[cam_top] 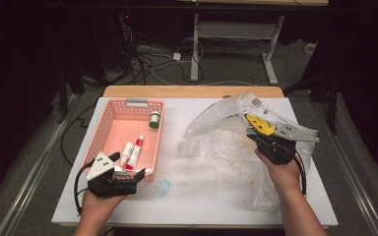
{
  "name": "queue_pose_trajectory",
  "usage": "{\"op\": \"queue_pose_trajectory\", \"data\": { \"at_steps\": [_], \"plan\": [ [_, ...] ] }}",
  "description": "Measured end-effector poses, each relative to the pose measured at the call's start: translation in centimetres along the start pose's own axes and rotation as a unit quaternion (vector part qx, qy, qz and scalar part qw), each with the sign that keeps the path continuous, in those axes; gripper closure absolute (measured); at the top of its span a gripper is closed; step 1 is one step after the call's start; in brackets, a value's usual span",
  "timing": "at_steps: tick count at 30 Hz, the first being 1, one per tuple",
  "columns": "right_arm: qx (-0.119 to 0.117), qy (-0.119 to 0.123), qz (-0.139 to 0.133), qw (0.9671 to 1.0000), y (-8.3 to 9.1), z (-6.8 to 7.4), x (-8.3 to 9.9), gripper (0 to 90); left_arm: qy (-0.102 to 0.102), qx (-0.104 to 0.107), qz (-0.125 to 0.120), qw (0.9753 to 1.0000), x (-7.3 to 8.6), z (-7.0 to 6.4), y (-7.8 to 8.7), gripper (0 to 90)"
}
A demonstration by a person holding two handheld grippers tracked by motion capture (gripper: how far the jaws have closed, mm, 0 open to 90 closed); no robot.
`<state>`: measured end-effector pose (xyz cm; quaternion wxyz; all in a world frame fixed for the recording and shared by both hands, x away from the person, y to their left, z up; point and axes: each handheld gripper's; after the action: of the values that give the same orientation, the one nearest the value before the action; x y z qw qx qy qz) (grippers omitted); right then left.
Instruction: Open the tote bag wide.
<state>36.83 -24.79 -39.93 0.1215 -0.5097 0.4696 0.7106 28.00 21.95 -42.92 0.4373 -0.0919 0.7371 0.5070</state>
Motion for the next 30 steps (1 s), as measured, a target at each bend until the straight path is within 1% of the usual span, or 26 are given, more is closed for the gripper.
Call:
{"op": "queue_pose_trajectory", "data": {
  "at_steps": [3,4,5,6,7,9,10,11,12,14,15,16,18,19,24,25,26,27,29,30],
  "plan": [
    [-0.001,0.001,0.002,1.0000,-0.1,0.1,0.0,90.0,0.007,0.007,0.002,0.9999,-0.5,0.2,0.1,0.0],
    [-0.003,0.002,0.004,1.0000,-0.2,0.1,0.1,90.0,0.021,0.022,-0.002,0.9995,-1.0,0.3,0.2,0.0],
    [-0.004,0.002,0.005,1.0000,-0.2,0.1,0.1,90.0,0.021,0.022,-0.002,0.9995,-1.0,0.3,0.2,0.0],
    [-0.004,0.002,0.005,1.0000,-0.3,0.1,0.1,90.0,0.026,0.027,-0.010,0.9993,-1.2,0.4,0.3,0.0],
    [-0.004,0.003,0.005,1.0000,-0.3,0.1,0.1,90.0,0.026,0.027,-0.016,0.9992,-1.8,0.4,0.4,0.0],
    [-0.006,0.002,0.007,1.0000,-0.3,0.1,0.1,90.0,0.028,0.025,-0.018,0.9991,-2.4,0.5,0.4,0.0],
    [-0.007,0.003,0.008,0.9999,-0.3,0.1,0.2,90.0,0.028,0.025,-0.018,0.9991,-2.4,0.5,0.4,0.0],
    [-0.008,0.005,0.008,0.9999,-0.4,0.2,0.2,90.0,0.023,0.020,-0.016,0.9994,-3.0,0.7,0.3,0.0],
    [-0.010,0.006,0.009,0.9999,-0.4,0.2,0.2,90.0,0.023,0.020,-0.016,0.9994,-3.0,0.7,0.3,0.0],
    [-0.010,0.005,0.008,0.9999,-0.4,0.3,0.2,90.0,0.023,0.020,-0.013,0.9994,-3.6,0.9,0.0,0.0],
    [-0.011,0.006,0.008,0.9999,-0.3,0.3,0.2,90.0,0.022,0.015,-0.012,0.9996,-4.2,1.0,-0.2,0.0],
    [-0.011,0.005,0.007,0.9999,-0.3,0.3,0.1,90.0,0.022,0.015,-0.012,0.9996,-4.2,1.0,-0.2,0.0],
    [-0.012,0.005,0.007,0.9999,-0.3,0.3,0.1,90.0,0.022,0.014,-0.010,0.9996,-4.7,1.3,-0.5,0.0],
    [-0.012,0.004,0.007,0.9999,-0.3,0.3,0.2,90.0,0.024,0.014,-0.009,0.9996,-5.2,1.5,-0.8,0.0],
    [-0.013,0.004,0.006,0.9999,-0.3,0.2,0.2,90.0,0.026,0.014,0.002,0.9996,-6.3,2.1,-1.5,0.0],
    [-0.013,0.004,0.006,0.9999,-0.2,0.2,0.2,90.0,0.028,0.012,0.013,0.9995,-7.0,2.4,-1.8,0.0],
    [-0.014,0.005,0.005,0.9999,-0.2,0.2,0.2,90.0,0.028,0.012,0.013,0.9995,-7.0,2.4,-1.8,0.0],
    [-0.014,0.004,0.005,0.9999,-0.2,0.2,0.2,90.0,0.029,0.010,0.014,0.9994,-7.5,2.8,-2.1,0.0],
    [-0.013,0.003,0.005,0.9999,-0.2,0.2,0.2,90.0,0.031,0.010,0.017,0.9993,-7.8,3.0,-2.3,0.0],
    [-0.014,0.002,0.005,0.9999,-0.2,0.2,0.2,90.0,0.035,0.013,0.020,0.9991,-8.2,3.4,-2.6,0.0]
  ]
}}
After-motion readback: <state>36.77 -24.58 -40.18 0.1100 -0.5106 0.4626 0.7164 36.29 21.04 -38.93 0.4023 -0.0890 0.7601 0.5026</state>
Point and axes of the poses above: each handheld gripper's, and its own axes: y roughly backward along the jaws, x roughly out of its underside, z roughly to its left, and after that the axes turned 15 degrees about z, right-handed
